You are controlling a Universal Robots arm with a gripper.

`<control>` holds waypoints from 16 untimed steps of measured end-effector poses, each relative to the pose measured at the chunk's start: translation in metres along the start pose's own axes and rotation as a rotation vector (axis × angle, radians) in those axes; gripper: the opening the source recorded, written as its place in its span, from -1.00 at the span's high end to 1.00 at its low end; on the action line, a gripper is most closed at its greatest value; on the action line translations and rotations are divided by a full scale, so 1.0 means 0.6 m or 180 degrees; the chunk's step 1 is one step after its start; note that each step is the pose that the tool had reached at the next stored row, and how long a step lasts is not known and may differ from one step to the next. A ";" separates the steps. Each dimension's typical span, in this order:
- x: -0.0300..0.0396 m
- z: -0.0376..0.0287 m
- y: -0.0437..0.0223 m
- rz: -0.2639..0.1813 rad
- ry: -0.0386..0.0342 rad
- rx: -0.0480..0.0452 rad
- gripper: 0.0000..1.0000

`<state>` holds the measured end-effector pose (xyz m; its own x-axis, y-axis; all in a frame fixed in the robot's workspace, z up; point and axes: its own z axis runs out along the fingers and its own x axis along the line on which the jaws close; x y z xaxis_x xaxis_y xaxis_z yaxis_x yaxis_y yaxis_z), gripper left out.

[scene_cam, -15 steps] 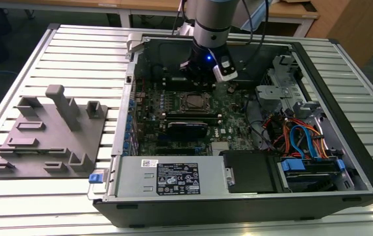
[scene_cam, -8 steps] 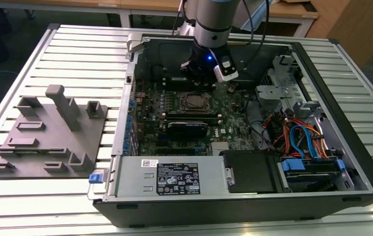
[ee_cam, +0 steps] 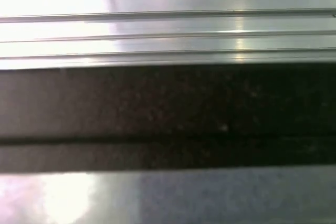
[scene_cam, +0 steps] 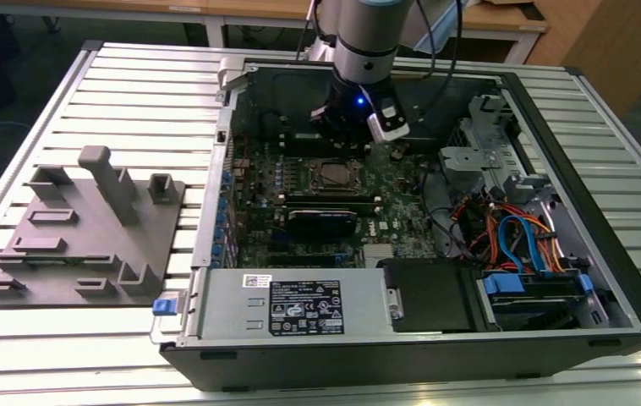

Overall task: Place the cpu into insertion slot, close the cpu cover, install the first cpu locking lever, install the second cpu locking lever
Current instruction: 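Install the first cpu locking lever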

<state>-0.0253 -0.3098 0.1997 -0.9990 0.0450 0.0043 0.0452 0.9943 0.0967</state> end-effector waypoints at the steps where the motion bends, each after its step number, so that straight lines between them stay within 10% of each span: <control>1: 0.000 0.001 0.000 0.0000 0.0000 0.0000 0.79; 16: -0.002 -0.001 0.000 0.0000 -0.0001 0.0016 0.79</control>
<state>-0.0240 -0.3097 0.2002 -0.9990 0.0450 0.0040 0.0452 0.9947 0.0918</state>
